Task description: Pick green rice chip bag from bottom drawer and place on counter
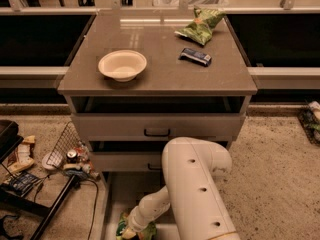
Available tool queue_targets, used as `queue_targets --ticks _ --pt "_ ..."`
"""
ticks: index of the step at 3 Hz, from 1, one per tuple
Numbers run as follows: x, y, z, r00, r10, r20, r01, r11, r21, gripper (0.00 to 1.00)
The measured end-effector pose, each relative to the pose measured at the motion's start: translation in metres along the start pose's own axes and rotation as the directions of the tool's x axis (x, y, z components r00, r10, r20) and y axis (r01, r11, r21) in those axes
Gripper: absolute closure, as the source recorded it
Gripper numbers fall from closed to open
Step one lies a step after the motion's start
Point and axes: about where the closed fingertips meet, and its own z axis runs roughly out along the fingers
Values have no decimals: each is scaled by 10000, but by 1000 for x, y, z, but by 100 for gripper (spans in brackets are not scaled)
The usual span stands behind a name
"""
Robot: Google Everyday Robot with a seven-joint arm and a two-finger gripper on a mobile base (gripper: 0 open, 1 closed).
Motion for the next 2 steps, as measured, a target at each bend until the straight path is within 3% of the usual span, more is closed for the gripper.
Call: queue_targets --ticks 1,2 --pt "-4 1 -2 9997 81 239 -77 9998 -168 100" --pt "-50 17 -60 9852 -891 1468 1008 9921 -742 100"
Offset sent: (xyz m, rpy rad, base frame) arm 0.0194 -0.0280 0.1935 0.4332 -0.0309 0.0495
